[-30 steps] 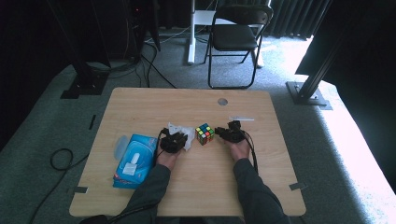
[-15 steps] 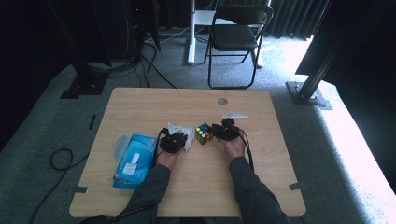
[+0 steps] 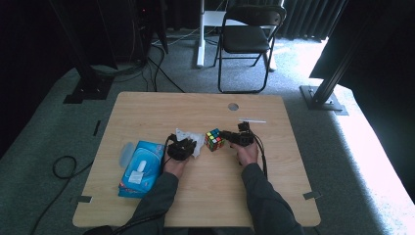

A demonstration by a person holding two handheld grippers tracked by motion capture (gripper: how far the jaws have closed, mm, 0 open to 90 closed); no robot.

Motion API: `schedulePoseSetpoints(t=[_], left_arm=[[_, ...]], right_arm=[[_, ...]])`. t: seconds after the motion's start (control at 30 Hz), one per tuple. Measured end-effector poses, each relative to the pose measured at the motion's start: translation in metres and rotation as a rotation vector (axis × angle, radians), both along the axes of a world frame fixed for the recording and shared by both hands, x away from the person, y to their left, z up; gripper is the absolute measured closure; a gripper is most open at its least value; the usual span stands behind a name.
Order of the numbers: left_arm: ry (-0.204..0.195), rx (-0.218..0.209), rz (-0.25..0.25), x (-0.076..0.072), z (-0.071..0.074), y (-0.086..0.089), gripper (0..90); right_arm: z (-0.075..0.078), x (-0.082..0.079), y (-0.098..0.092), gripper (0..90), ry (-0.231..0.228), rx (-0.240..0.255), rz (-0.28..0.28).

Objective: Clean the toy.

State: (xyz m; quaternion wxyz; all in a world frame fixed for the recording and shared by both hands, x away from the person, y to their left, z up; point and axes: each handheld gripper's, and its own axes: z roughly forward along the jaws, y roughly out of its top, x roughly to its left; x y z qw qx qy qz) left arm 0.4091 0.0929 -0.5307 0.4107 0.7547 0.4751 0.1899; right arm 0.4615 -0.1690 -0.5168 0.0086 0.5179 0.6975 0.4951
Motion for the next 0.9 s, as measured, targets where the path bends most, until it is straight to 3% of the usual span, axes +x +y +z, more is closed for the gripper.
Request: schedulePoseSetpoints(t=[0.27,0.4,0.43,0.57,0.63,0.7,0.9], left_arm=[[0.002,0.003,0.000,0.000,0.000,0.000,78.1],[0.003,0.002,0.000,0.000,0.000,-0.001,77.9],[0.002,0.002,0.001,0.001,0.000,0.000,77.9],[0.002,0.001,-0.001,0.001,0.000,0.000,77.7],[0.002,0.000,0.000,0.001,-0.001,-0.001,77.6],[0.002,0.000,-0.001,0.000,-0.001,-0.001,77.6],[0.001,0.002,-0.002,0.000,-0.001,-0.001,77.6]], right_arm=[[0.000,0.002,-0.019,73.4,0.011,0.035,-0.059],[0.000,0.002,-0.025,79.6,-0.002,0.005,-0.098],[0.000,0.002,-0.025,79.4,0.001,-0.022,-0.112],[-0.006,0.000,-0.031,71.1,0.004,-0.040,-0.155],[-0.007,-0.002,-0.033,68.3,-0.005,-0.025,-0.156],[-0.005,-0.003,-0.034,62.7,-0.021,-0.047,-0.160],[0.004,-0.006,-0.028,46.9,-0.092,-0.063,-0.117]])
